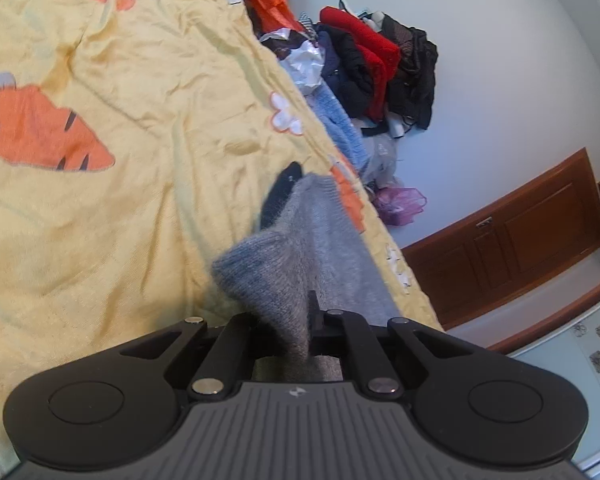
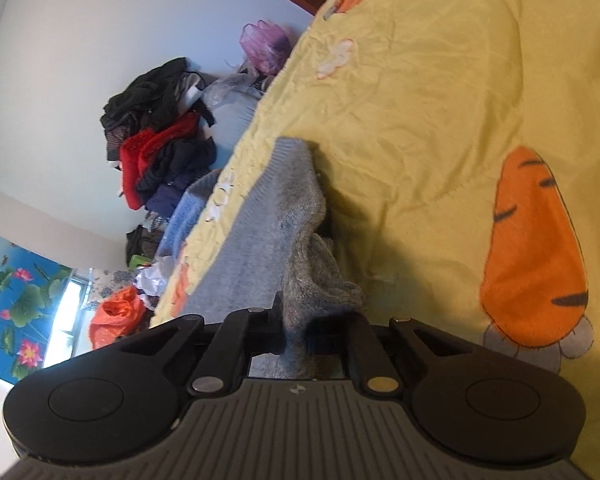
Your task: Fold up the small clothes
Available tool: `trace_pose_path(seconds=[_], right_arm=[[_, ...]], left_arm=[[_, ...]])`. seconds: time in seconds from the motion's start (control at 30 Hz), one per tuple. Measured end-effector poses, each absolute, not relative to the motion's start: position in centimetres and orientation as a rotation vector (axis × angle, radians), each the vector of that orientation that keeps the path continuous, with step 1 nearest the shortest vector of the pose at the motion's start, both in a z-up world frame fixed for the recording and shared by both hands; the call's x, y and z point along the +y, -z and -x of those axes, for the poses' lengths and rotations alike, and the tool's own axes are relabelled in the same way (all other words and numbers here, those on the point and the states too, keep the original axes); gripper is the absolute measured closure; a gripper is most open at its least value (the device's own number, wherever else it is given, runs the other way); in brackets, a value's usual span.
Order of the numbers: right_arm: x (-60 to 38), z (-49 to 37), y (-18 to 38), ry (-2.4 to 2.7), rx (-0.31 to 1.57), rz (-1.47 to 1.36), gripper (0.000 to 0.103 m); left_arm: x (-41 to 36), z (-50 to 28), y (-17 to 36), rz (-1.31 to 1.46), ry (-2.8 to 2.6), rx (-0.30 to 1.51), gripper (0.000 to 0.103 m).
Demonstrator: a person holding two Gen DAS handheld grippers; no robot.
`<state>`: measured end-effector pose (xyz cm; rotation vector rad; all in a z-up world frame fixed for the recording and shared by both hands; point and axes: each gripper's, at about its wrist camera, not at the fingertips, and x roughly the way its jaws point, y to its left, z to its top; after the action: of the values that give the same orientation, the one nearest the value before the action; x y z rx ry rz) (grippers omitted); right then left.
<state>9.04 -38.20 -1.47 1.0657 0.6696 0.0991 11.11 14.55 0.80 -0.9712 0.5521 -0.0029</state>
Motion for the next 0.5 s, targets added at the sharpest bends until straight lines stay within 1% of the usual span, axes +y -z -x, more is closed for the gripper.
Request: trace_pose_path(seconds=[0.2,0.5], right_arm=[[-39.4,-5.9,-0.8,-0.190,0.644,-1.061,0.088],[-40.6,3.0,0.3,-0.226,0.755,-1.011,0.088]], left_arm=[[15.2,-7.4,-3.2,0.959,0.098,0.554,0.098],[17.7,1.2,-1.6,0.913,0.090,0.670,0.098]])
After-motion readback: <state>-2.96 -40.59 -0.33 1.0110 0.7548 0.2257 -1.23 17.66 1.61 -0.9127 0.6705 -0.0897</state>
